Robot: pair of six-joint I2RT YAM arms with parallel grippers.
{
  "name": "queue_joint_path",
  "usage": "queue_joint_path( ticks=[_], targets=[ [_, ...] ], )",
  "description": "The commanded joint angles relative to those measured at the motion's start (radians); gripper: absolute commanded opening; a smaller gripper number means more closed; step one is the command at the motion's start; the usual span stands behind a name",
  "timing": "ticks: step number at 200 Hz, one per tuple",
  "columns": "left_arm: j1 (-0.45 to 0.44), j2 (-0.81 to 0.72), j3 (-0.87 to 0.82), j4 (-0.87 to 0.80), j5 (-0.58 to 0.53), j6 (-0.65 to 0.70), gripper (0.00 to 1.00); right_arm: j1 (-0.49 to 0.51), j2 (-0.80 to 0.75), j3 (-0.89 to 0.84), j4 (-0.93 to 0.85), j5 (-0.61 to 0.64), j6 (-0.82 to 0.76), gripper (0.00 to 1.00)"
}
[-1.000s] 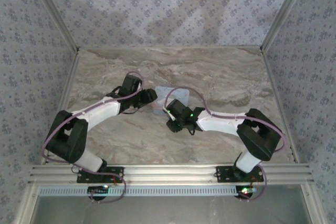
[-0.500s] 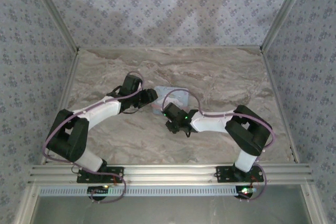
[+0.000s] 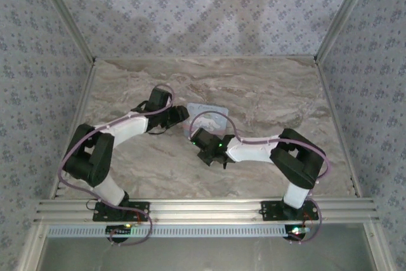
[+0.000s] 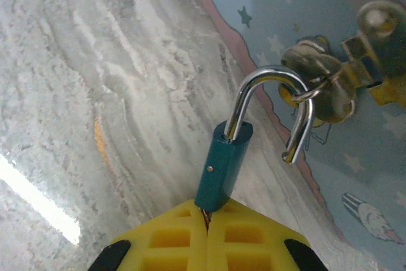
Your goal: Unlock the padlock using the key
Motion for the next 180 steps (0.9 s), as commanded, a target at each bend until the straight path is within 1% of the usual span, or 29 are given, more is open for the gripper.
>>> queue_joint_path(
  ticks=[1,21,48,84,121,180],
  targets=[
    [0.005,0.029,0.041,0.000,0.008,0.039,0.57,0.014,0.010,0.032,-0.063,0.032,-0.075,0.00],
    [0.005,0.054,0.046,0.007,0.036,0.039,0.57,0.019,0.012,0.039,-0.053,0.045,-0.121,0.00],
    [0.002,0.070,0.021,0.056,0.084,0.007,0.56,0.022,0.034,0.080,-0.036,0.030,-0.201,0.00],
    [-0.007,0.068,0.000,0.083,0.101,-0.014,0.55,0.032,0.077,0.147,-0.045,0.011,-0.280,0.00],
    [-0.004,0.051,-0.002,0.073,0.092,-0.008,0.55,0.024,-0.004,0.109,-0.054,-0.037,-0.265,0.00],
    [0.019,-0.007,-0.028,0.086,0.077,-0.025,0.56,0.017,-0.106,0.035,-0.047,-0.039,-0.230,0.00]
  ],
)
